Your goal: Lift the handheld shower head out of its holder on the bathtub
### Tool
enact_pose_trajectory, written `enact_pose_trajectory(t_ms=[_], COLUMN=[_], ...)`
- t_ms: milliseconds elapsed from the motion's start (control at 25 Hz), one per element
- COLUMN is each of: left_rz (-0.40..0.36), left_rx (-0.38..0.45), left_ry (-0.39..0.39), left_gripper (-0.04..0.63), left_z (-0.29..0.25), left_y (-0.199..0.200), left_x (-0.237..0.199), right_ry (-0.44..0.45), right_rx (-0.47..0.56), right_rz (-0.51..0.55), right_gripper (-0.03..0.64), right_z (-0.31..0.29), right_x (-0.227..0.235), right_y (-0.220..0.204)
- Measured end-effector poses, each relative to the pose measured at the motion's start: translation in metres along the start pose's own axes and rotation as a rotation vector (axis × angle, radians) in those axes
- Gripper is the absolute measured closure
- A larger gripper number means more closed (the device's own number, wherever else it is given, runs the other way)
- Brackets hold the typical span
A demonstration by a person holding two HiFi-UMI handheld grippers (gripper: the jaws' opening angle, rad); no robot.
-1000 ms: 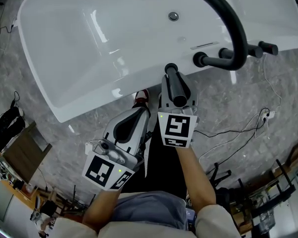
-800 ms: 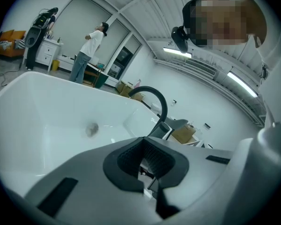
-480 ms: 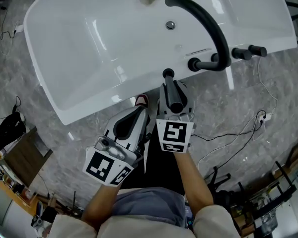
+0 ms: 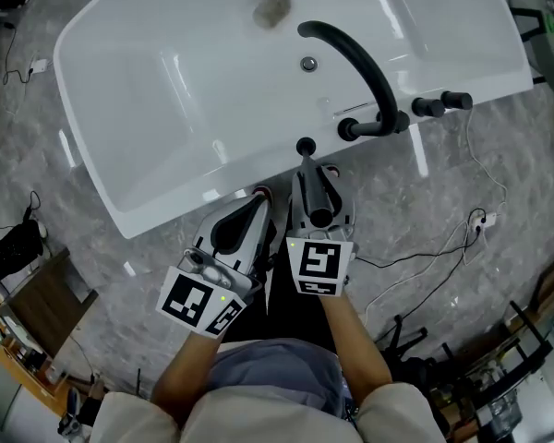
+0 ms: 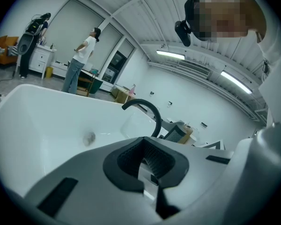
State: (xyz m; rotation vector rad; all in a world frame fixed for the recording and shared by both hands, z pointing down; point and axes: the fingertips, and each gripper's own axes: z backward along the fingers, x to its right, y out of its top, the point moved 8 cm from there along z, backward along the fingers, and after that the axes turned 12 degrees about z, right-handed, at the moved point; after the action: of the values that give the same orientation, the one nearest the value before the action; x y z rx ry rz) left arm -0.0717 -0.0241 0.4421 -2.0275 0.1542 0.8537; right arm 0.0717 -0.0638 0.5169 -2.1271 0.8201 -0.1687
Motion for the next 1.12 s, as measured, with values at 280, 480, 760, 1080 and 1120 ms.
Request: enact_pose_trajectory(t_ms=[280, 480, 760, 1080, 1120], left_rz=[-0.016, -0.026, -0.038, -0.035, -0.035], left_rx=[0.011, 0.019, 0.035, 0.032, 0.033], left_ry=[-0.019, -0.028, -0.048, -0.062, -0.065], left_gripper=[0.59, 0.59, 0.59, 0.589, 0.591], left_z=[0.003, 0.007, 0.006, 0.007, 0.007], left_y=[0.012, 0.024, 0.039, 0.044, 0.045], left_x=[0.011, 0.017, 0.025, 0.025, 0.026], right_ry=[-0.014, -0.007, 0.0, -0.007, -0.006], right_rx=[0.016, 0.025, 0.044, 0.055, 0.056], right_rz=[0.002, 0.022, 0.041, 0.062, 0.068], right_gripper=[0.472, 0.472, 0.472, 0.472, 0.472], right_z=[0.023, 0.037, 0.051, 0.063, 0.065], right_x=[0.004, 0.003, 0.008, 0.015, 0.015], right_y=[0.015, 0.029, 0.048, 0.06, 0.062])
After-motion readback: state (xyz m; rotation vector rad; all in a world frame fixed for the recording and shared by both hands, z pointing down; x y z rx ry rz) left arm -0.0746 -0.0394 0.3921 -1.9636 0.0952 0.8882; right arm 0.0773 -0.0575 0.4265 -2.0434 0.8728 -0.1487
